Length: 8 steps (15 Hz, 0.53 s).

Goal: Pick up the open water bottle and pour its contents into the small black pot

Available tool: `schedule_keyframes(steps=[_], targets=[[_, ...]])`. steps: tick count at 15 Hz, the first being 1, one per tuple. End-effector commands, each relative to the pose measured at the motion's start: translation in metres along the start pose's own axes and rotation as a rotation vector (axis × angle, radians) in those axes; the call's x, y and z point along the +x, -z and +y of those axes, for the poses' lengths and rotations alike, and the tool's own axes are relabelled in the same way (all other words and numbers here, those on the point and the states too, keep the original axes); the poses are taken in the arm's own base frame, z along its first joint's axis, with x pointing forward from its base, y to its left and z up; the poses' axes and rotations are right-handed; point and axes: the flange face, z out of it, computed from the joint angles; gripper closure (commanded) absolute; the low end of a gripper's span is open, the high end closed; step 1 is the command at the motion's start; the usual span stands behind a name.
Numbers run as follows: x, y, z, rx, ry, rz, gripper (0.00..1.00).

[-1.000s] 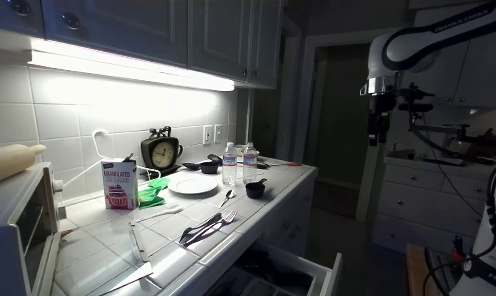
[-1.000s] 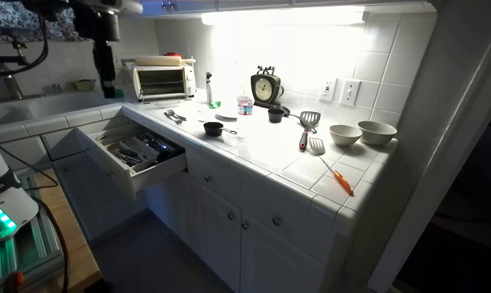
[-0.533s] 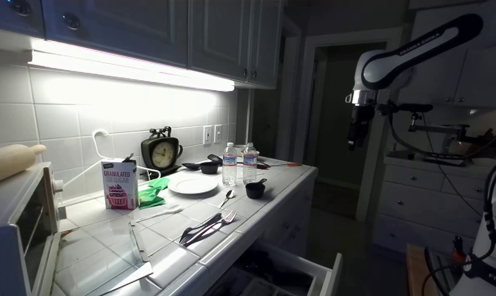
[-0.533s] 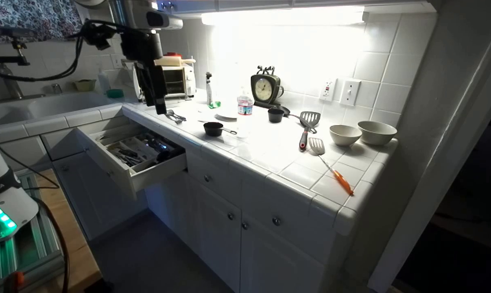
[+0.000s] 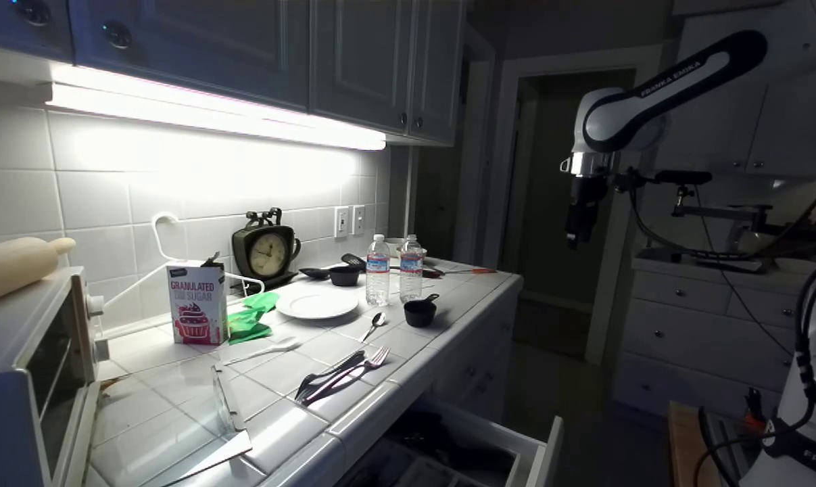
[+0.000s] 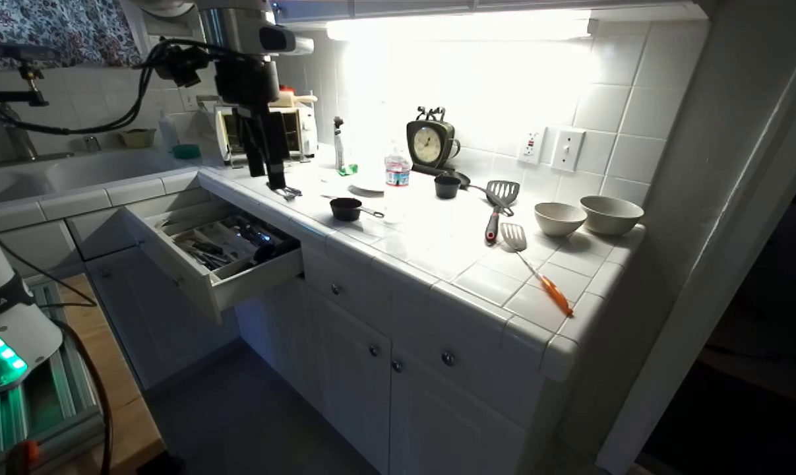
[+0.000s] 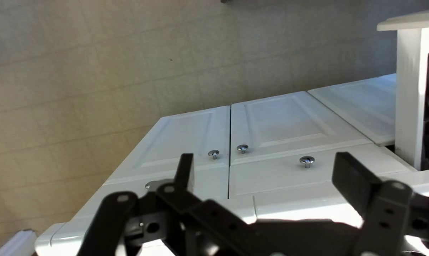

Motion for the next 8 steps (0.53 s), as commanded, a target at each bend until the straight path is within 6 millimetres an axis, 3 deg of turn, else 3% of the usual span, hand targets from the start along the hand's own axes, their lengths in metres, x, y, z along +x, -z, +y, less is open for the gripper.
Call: schedule_keyframes(steps=[1,8], targets=[[0.008,-0.002,0.009,0.001,0.016,0.028,0.0],[0.05,-0.011,0.033,-0.034,0.27,0.255,0.0]])
